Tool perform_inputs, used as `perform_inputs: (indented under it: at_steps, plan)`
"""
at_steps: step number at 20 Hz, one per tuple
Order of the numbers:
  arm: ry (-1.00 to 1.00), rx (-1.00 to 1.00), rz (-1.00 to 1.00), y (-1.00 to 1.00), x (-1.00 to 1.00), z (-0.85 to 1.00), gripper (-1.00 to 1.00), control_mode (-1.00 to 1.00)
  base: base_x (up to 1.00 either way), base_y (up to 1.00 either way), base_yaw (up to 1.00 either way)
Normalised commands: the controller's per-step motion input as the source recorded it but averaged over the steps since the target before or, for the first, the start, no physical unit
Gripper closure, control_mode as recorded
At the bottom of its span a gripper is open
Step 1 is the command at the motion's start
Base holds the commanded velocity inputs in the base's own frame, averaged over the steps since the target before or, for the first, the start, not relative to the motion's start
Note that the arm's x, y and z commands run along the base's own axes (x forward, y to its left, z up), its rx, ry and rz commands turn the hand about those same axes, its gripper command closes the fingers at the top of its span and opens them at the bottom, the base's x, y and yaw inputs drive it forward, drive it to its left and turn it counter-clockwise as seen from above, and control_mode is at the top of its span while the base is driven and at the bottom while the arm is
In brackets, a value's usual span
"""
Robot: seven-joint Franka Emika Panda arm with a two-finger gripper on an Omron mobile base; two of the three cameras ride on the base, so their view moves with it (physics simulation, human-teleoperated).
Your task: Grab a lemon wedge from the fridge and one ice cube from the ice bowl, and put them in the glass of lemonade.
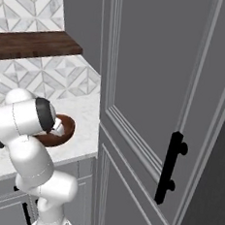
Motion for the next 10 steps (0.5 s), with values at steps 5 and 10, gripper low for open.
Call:
perform_inputs:
  at_steps: [5,10]
  plan:
    - [0.0,0.0,0.0,0.0,0.0,-0.05,-1.0,-1.0,0.0,0.0,0.0]
    - [0.0,0.0,0.0,0.0,0.0,-0.16,-1.0,-1.0,0.0,0.0,0.0]
